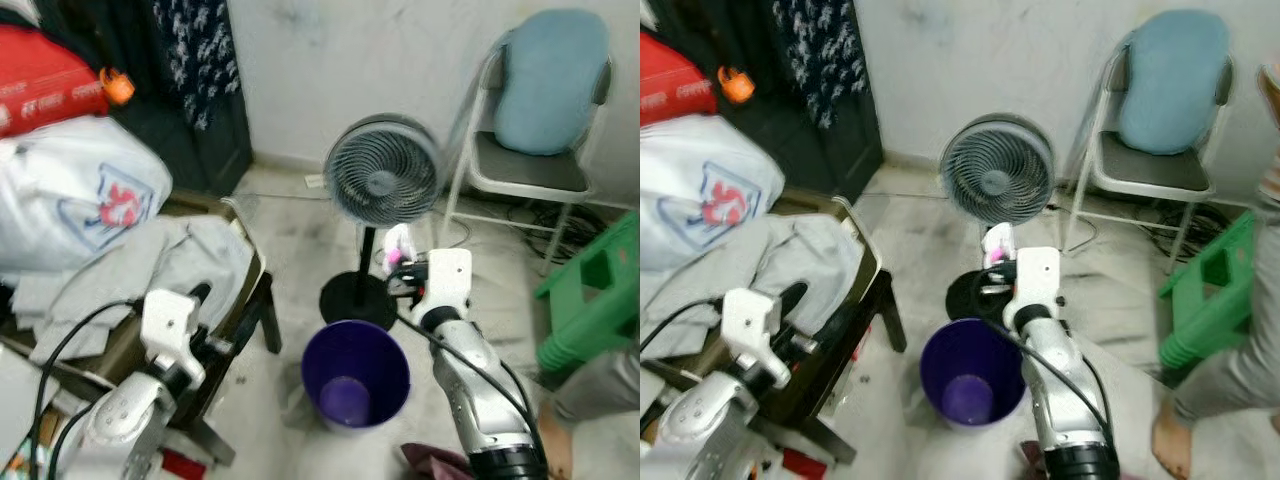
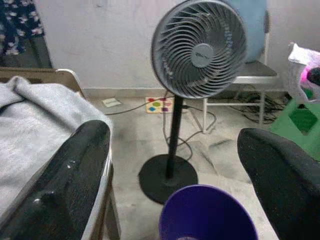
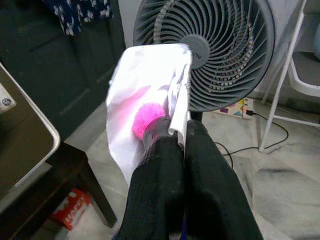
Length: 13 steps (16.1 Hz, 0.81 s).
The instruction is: Clean up the room
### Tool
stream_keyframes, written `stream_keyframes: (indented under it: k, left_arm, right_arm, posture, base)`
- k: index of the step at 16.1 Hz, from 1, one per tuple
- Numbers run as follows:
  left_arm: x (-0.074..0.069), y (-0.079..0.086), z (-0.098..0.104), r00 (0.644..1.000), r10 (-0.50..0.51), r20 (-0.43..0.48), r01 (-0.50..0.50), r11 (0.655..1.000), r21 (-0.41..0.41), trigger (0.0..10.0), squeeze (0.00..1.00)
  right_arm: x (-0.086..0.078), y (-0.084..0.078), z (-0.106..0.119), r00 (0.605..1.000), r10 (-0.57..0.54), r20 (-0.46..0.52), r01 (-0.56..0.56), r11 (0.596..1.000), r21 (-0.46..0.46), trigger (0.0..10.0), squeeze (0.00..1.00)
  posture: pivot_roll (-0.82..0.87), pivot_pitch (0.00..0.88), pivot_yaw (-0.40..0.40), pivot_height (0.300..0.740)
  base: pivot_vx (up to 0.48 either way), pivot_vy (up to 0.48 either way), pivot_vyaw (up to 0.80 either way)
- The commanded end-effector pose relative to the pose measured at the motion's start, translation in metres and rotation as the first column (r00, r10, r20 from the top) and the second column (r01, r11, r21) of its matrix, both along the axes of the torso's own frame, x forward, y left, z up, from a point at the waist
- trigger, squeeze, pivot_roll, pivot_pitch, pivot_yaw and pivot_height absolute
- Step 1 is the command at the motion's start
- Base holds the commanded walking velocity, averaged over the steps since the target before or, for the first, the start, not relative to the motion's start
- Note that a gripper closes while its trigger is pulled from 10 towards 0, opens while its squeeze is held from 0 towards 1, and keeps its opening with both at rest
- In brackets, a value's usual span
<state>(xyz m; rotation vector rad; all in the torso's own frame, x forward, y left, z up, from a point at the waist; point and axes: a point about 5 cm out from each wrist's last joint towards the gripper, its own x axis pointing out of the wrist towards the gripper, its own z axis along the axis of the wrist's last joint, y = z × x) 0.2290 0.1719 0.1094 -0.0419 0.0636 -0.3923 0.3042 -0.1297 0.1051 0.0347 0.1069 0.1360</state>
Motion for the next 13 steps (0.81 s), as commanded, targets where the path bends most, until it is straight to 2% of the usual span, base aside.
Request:
stream_keyframes:
  k: [1, 4, 5, 6, 9, 11, 13]
  left_arm:
    - [-0.001, 0.002, 0.000, 1.000, 0.012, -0.005, -0.012, 1.000, 0.013, 10.0, 0.00]
    - [-0.005, 0.001, 0.002, 0.999, -0.038, 0.005, 0.038, 0.999, 0.030, 10.0, 0.00]
    - [-0.009, 0.001, 0.003, 0.996, -0.092, 0.000, 0.092, 0.994, 0.051, 10.0, 0.00]
    - [-0.011, 0.002, 0.003, 0.994, -0.106, -0.004, 0.106, 0.993, 0.055, 10.0, 0.00]
    - [-0.021, 0.000, 0.003, 0.974, -0.222, -0.035, 0.224, 0.972, 0.077, 10.0, 0.00]
    - [-0.029, 0.001, 0.005, 0.953, -0.300, -0.052, 0.304, 0.945, 0.117, 10.0, 0.00]
    - [-0.032, 0.007, 0.008, 0.946, -0.315, -0.072, 0.322, 0.940, 0.114, 10.0, 0.00]
  right_arm:
    - [-0.001, 0.002, -0.003, 1.000, 0.003, -0.018, -0.003, 1.000, 0.010, 10.0, 0.00]
    - [0.001, 0.006, -0.005, 0.999, -0.008, -0.041, 0.009, 0.999, 0.030, 10.0, 0.00]
    - [0.001, 0.008, -0.007, 0.998, -0.026, -0.058, 0.028, 0.999, 0.021, 10.0, 0.00]
    - [0.002, 0.008, -0.008, 0.997, -0.034, -0.066, 0.036, 0.999, 0.019, 10.0, 0.00]
    - [0.004, -0.001, -0.027, 0.968, -0.169, -0.183, 0.171, 0.985, -0.007, 10.0, 0.00]
    - [0.008, 0.001, -0.035, 0.956, -0.187, -0.227, 0.186, 0.982, -0.024, 10.0, 0.00]
    - [0.012, 0.005, -0.040, 0.948, -0.190, -0.255, 0.188, 0.982, -0.033, 10.0, 0.00]
  posture:
    - [-0.03, 0.061, 0.012, 0.740]
    - [-0.02, 0.069, 0.008, 0.740]
    - [-0.01, 0.079, 0.008, 0.740]
    - [-0.01, 0.079, 0.008, 0.740]
    - [0.03, 0.108, 0.009, 0.740]
    - [0.05, 0.124, 0.010, 0.740]
    - [0.07, 0.148, 0.020, 0.740]
  base:
    - [0.000, 0.000, 0.00]
    - [0.000, 0.000, 0.00]
    - [0.000, 0.000, 0.00]
    - [0.000, 0.000, 0.00]
    - [0.000, 0.000, 0.00]
    - [0.000, 0.000, 0.00]
    - [0.000, 0.000, 0.00]
